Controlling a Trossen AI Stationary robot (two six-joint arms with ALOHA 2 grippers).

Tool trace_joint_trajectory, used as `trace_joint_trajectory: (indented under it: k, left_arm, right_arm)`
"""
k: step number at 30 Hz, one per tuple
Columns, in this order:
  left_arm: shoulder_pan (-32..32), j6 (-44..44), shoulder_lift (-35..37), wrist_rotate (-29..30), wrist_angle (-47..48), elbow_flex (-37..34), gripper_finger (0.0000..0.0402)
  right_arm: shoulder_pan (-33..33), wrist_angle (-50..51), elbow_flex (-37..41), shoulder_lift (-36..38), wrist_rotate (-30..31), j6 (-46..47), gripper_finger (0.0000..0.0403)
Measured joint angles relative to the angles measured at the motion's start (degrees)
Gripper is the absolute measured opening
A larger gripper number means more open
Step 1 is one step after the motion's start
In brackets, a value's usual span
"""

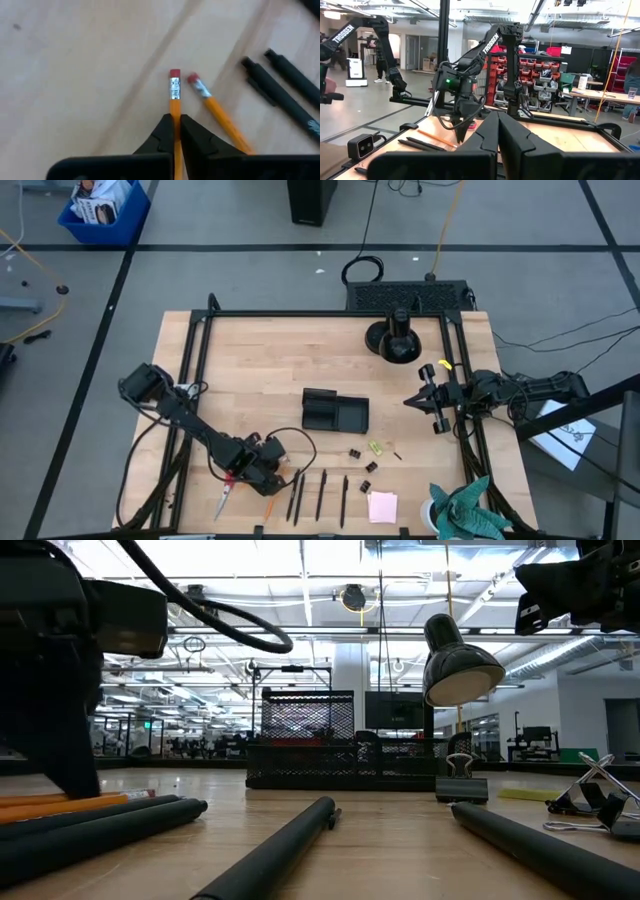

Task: Pick and place office supplies into organizer
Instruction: Put the yellow pencil into the black desk organizer

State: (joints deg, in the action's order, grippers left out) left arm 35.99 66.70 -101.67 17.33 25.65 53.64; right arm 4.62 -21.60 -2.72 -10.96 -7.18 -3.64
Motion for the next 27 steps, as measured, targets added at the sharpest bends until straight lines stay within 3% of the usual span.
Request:
trace_joint_trajectory:
  k: [8, 13, 19, 22, 27]
  left_arm:
    - [-0.47, -4.14, 4.12, 5.95, -0.78, 0.03, 0.0005]
    - [-0.80, -11.24, 5.64, 8.45, -7.72, 0.06, 0.0021]
    - [-3.25, -33.48, 8.74, 9.63, -25.65, 0.16, 0.0014]
    - [-6.28, -46.73, 11.29, 7.31, -34.54, 0.24, 0.0005]
    - [-12.19, -60.59, 15.75, 2.31, -39.06, 0.25, 0.0017]
  right_arm:
    - [0.00, 0.02, 0.00, 0.00, 0.07, 0.00, 0.0000]
    - [0.00, 0.02, 0.00, 0.00, 0.09, 0.00, 0.0000]
    - [0.00, 0.02, 0.00, 0.00, 0.11, -0.02, 0.0000]
    - [0.00, -0.02, 0.00, 0.00, 0.12, -0.02, 0.0000]
    - [-0.01, -0.41, -0.01, 0.00, 0.13, -0.04, 0.0000]
